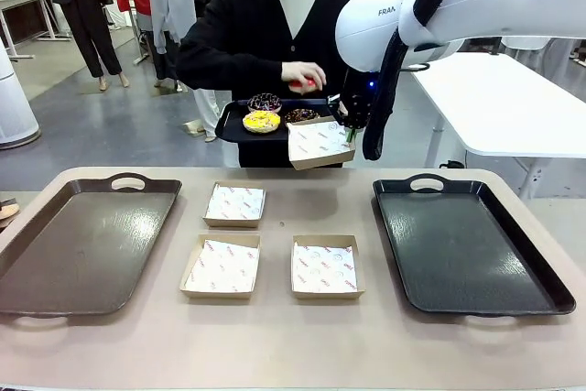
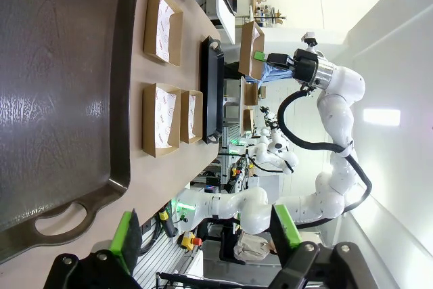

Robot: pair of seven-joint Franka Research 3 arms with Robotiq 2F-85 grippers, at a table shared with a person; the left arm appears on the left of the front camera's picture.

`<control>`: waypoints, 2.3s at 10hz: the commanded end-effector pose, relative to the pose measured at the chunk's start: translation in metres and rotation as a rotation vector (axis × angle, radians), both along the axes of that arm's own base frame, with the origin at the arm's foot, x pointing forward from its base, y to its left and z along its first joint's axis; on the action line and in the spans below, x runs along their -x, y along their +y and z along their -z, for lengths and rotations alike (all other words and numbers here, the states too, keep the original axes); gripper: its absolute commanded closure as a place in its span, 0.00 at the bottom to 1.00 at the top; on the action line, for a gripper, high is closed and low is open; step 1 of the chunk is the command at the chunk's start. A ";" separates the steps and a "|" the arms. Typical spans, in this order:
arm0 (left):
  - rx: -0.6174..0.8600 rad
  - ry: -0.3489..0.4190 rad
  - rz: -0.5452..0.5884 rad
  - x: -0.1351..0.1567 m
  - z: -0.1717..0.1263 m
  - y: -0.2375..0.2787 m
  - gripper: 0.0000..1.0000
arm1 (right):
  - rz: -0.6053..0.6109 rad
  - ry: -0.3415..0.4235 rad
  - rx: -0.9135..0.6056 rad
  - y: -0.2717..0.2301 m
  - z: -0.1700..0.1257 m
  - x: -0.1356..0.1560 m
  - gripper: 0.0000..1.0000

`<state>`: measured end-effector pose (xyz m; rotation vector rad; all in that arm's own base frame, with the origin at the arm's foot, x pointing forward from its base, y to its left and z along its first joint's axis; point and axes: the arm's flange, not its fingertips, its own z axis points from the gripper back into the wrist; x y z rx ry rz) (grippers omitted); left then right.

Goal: Individually package the donuts and arrange them on the tray.
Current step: Place the picked Paper togo box on the Handle tray while simultaneously picking up another Paper togo box from the table with the other hand.

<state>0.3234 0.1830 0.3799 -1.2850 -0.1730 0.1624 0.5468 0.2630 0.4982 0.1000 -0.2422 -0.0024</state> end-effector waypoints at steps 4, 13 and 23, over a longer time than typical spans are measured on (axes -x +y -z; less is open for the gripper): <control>0.008 -0.002 0.003 0.001 -0.002 0.001 0.00 | 0.003 -0.014 -0.005 -0.002 0.001 0.001 1.00; 0.008 -0.002 0.003 0.001 -0.002 0.001 0.00 | 0.003 -0.014 -0.005 -0.002 0.001 0.001 1.00; 0.000 0.000 0.000 0.000 0.000 0.000 0.00 | -0.057 0.048 -0.002 -0.009 0.001 0.003 0.99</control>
